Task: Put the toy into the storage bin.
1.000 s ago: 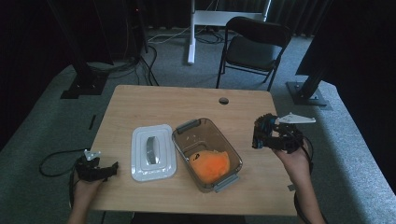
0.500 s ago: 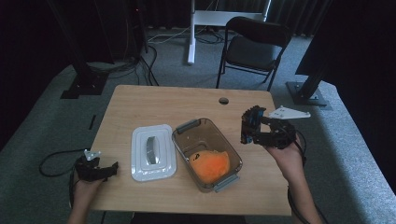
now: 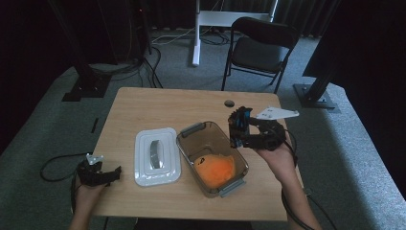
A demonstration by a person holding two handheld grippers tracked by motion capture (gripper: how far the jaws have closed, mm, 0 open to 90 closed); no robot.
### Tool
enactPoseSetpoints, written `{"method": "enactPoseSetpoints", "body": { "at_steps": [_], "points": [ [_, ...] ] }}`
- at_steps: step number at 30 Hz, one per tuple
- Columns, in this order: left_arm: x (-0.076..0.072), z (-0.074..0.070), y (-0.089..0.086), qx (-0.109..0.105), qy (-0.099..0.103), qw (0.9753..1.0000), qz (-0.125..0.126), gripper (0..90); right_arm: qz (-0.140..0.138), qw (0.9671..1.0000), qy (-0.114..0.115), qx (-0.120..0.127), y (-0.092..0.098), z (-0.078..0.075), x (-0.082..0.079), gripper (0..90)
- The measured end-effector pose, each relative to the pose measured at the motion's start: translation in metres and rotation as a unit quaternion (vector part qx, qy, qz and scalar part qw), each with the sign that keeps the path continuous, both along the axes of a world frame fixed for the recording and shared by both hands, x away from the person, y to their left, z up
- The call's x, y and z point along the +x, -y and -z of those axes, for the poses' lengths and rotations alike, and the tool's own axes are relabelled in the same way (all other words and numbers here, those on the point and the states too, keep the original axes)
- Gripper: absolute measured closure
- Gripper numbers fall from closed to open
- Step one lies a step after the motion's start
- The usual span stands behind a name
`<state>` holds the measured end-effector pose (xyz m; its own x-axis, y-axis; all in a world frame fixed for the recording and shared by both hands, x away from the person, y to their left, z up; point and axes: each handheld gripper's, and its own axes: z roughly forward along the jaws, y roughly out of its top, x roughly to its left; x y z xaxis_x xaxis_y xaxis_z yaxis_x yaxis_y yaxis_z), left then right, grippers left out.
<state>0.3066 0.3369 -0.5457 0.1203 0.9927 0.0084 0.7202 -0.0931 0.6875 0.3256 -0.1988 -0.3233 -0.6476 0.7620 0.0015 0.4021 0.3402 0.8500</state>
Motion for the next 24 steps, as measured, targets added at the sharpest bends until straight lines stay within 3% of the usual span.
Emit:
{"method": "enactPoseSetpoints", "body": {
  "at_steps": [9, 10, 11, 12, 13, 14, 15, 16, 18, 19, 20, 21, 22, 24],
  "points": [
    [0.0, 0.0, 0.0, -0.001, 0.0, 1.0, 0.0, 2.1, -0.031, 0.9995, -0.008, -0.002, -0.033, 0.01, 0.009, 30.6],
    [0.0, 0.0, 0.0, 0.0, 0.0, 1.0, 0.0, 2.1, -0.045, 0.9989, -0.006, 0.009, -0.034, 0.011, 0.008, 90.0],
    [0.0, 0.0, 0.0, 0.001, 0.0, 1.0, 0.001, 2.1, -0.07, 0.9937, 0.013, 0.087, -0.026, 0.01, 0.006, 90.0],
    [0.0, 0.0, 0.0, 0.001, 0.0, 1.0, 0.001, 2.1, -0.044, 0.9901, 0.006, 0.133, -0.02, 0.005, 0.008, 86.9],
    [0.0, 0.0, 0.0, 0.001, 0.0, 1.0, 0.001, 2.1, -0.044, 0.9901, 0.006, 0.133, -0.02, 0.005, 0.008, 86.9],
    [-0.001, 0.0, 0.0, 0.0, 0.002, 1.0, 0.003, 2.6, 0.012, 0.9921, 0.006, 0.124, -0.013, -0.002, 0.012, 89.8],
    [-0.001, 0.0, 0.0, 0.001, 0.003, 1.0, 0.008, 3.1, -0.009, 0.989, -0.01, 0.147, -0.01, -0.002, 0.014, 89.7],
    [-0.002, 0.0, 0.0, 0.001, 0.004, 0.9999, 0.013, 3.8, 0.017, 0.9931, 0.017, 0.114, -0.013, -0.003, 0.01, 87.9],
    [-0.002, 0.0, 0.0, 0.001, 0.003, 0.9999, 0.014, 4.0, -0.018, 0.9944, 0.015, 0.104, -0.015, -0.002, 0.005, 83.5],
    [-0.002, 0.0, 0.0, 0.0, 0.003, 0.9999, 0.013, 4.0, -0.018, 0.9944, 0.015, 0.104, -0.015, -0.002, 0.005, 83.5],
    [-0.002, 0.0, 0.0, 0.0, 0.003, 0.9999, 0.012, 4.1, -0.009, 0.9945, 0.032, 0.1, -0.018, 0.0, 0.0, 81.2],
    [-0.002, 0.0, 0.0, 0.001, 0.003, 0.9999, 0.012, 3.9, -0.021, 0.9955, 0.039, 0.084, -0.025, 0.002, -0.004, 78.8],
    [-0.002, 0.0, 0.0, 0.0, 0.004, 0.9999, 0.011, 3.9, -0.018, 0.9954, 0.043, 0.083, -0.027, 0.004, -0.005, 78.2],
    [-0.002, 0.0, 0.0, -0.001, 0.004, 0.9999, 0.011, 3.8, -0.037, 0.9946, 0.019, 0.094, -0.027, 0.01, 0.0, 73.7]
  ]
}}
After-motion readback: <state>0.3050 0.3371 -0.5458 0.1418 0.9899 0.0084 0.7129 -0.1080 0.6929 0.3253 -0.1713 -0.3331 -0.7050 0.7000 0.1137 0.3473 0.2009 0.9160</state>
